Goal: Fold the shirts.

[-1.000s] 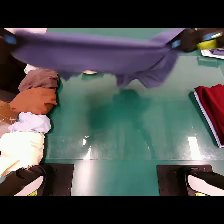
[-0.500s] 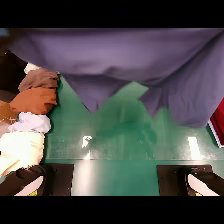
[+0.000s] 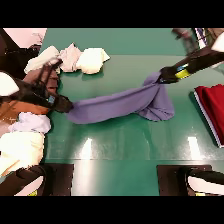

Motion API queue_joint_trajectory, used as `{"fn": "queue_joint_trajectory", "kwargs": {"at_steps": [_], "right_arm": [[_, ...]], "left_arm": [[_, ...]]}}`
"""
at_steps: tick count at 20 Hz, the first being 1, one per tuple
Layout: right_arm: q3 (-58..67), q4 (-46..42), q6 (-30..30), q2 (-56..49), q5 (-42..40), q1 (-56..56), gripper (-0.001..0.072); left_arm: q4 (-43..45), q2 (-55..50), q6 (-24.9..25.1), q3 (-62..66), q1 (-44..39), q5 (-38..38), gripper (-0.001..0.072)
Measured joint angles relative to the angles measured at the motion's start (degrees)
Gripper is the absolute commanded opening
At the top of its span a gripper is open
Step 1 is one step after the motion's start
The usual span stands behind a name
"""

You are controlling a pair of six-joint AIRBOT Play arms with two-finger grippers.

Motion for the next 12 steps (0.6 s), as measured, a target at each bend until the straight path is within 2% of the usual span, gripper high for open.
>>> {"fn": "queue_joint_trajectory", "kwargs": {"at_steps": [1,2,3,4,7,10,12], "right_arm": [[-1.27,0.15,-0.07,-1.86,-2.8,0.46,0.0021],[-2.16,0.15,-0.11,-3.45,-5.14,0.63,0.0171],[-2.82,0.22,-0.13,-4.79,-7.82,0.63,0.0446],[-3.1,0.61,-0.24,-5.81,-10.19,0.35,0.0498],[-2.03,1.95,-0.61,-7.45,-12.85,-2.38,0.0498],[-3.32,2.38,-2.34,-5.38,-8.2,-7.02,0.0497],[-8.39,2.54,-3.1,-1.51,-5.03,-10.71,0.0497]], "left_arm": [[-0.07,0.0,0.02,-1.75,0.02,1.18,0.0024],[-0.17,0.02,0.04,-3.06,0.02,2.19,0.0024],[-0.24,0.02,0.07,-3.89,0.02,2.84,0.0024],[-0.26,0.02,0.09,-4.5,0.02,3.56,0.0024],[-0.33,0.02,0.13,-5.49,0.02,4.63,0.0024],[-0.37,0.02,0.13,-5.86,0.02,4.7,0.0025],[-0.35,0.02,0.13,-5.97,0.02,4.68,0.0025]]}}
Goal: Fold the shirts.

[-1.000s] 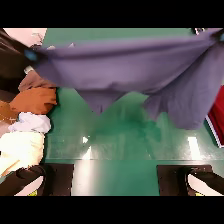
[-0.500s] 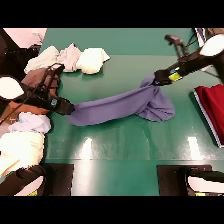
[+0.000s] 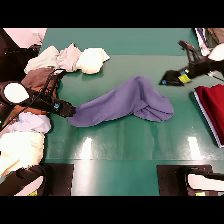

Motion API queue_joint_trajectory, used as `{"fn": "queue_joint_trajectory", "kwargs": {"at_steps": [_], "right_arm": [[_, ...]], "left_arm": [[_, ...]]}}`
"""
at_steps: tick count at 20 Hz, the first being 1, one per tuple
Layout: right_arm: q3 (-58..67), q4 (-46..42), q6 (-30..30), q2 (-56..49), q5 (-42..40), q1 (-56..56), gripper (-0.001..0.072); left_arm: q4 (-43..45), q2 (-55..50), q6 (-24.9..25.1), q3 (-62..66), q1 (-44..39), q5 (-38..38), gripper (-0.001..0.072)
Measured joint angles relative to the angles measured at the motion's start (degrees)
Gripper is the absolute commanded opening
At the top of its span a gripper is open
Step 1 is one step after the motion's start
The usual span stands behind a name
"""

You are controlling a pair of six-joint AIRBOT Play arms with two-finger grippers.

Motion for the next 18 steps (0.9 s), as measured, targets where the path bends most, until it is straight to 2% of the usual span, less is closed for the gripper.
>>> {"fn": "queue_joint_trajectory", "kwargs": {"at_steps": [4,10,12,13,17,18], "right_arm": [[-16.65,0.2,-0.74,11.15,1.11,-7.39,0.0497],[-39.21,4.07,-1.11,20.41,-5.31,-13.84,0.0498],[-43.1,6.27,-1.55,21.2,-9.68,-13.9,0.0496],[-44.44,7.13,-1.7,21.4,-12.26,-13.55,0.0473],[-45.42,10.34,-2.03,19.28,-19.06,-12.41,0.0453],[-44.89,11.23,-2.19,17.97,-19.85,-12.26,0.0395]], "left_arm": [[0.07,0.0,0.02,-0.09,-0.09,0.04,0.0025],[0.04,0.0,0.02,-0.09,-0.09,1.7,0.0025],[0.04,0.0,0.02,-0.09,-0.09,2.16,0.0025],[0.04,0.0,0.02,-0.09,-0.09,2.32,0.0025],[0.04,0.0,0.02,-0.09,-0.09,2.73,0.0025],[0.04,0.0,0.02,-0.09,-0.09,2.73,0.0024]]}}
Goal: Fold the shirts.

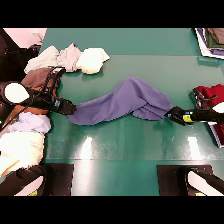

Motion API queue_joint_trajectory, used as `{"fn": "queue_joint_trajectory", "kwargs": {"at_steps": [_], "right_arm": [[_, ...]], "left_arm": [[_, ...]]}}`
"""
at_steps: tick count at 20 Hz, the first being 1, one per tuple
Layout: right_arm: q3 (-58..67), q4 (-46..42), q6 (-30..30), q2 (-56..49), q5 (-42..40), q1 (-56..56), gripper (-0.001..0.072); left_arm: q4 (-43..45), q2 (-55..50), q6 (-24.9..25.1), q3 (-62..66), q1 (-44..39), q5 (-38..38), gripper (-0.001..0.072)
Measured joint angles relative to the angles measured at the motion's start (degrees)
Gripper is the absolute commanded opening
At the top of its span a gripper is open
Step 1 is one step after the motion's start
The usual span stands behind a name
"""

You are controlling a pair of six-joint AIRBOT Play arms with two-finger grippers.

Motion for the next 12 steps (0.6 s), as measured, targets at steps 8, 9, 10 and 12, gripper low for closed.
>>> {"fn": "queue_joint_trajectory", "kwargs": {"at_steps": [8,9,10,12], "right_arm": [[8.59,2.54,-2.95,-7.19,3.45,0.35,0.0014],[10.16,2.58,-3.17,-6.19,4.42,0.28,0.0014],[12.15,2.67,-3.32,-4.63,5.38,0.17,0.0014],[17.68,2.71,-3.48,-0.17,6.32,-0.46,0.0014]], "left_arm": [[0.2,0.22,-0.04,2.23,0.0,0.07,0.0023],[0.57,0.42,-0.13,4.07,0.0,0.02,0.0024],[1.27,0.72,-0.2,6.62,0.0,0.0,0.0024],[3.3,1.51,-0.39,14.29,0.0,-0.28,0.0024]]}}
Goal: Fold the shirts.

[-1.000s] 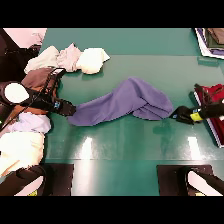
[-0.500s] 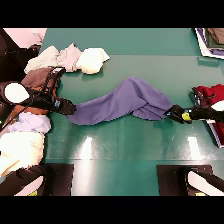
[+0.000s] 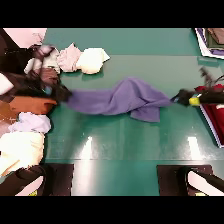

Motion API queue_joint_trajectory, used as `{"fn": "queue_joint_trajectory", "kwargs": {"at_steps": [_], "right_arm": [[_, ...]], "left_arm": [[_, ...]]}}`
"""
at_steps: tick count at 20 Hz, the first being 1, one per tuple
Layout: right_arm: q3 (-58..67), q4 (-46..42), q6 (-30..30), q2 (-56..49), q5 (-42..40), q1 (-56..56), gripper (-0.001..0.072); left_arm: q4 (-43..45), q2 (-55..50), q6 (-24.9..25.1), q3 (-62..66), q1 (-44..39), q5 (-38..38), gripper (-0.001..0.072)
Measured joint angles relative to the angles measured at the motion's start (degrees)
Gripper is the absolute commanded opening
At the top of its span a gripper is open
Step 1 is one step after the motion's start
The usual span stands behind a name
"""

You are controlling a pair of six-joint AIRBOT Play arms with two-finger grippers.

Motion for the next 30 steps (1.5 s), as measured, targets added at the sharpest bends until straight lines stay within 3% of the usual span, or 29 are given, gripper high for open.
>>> {"fn": "queue_joint_trajectory", "kwargs": {"at_steps": [8,16,20,24,27,30], "right_arm": [[30.47,0.04,0.87,17.55,-1.07,-6.32,0.0014],[52.35,0.0,1.55,20.35,4.11,-21.18,0.0013],[62.38,0.22,3.32,13.29,9.14,-22.14,0.0012],[59.78,-0.2,4.55,4.35,12.5,-12.31,0.0012],[53.64,-1.29,4.81,-4.33,13.88,-3.61,0.0012],[48.81,-5.92,5.01,-13.38,11.34,2.99,0.0012]], "left_arm": [[6.12,1.81,-0.24,40.52,0.09,-1.46,0.0025],[2.21,5.01,-2.6,51.69,0.0,-4.59,0.0024],[-0.66,5.42,-3.04,45.88,-0.02,-8.66,0.0024],[-0.85,5.2,-3.39,27.76,0.0,-8.92,0.0024],[0.44,3.78,-4.63,11.58,0.04,-4.09,0.0023],[3.02,-0.5,-5.35,-0.94,0.13,5.77,0.0024]]}}
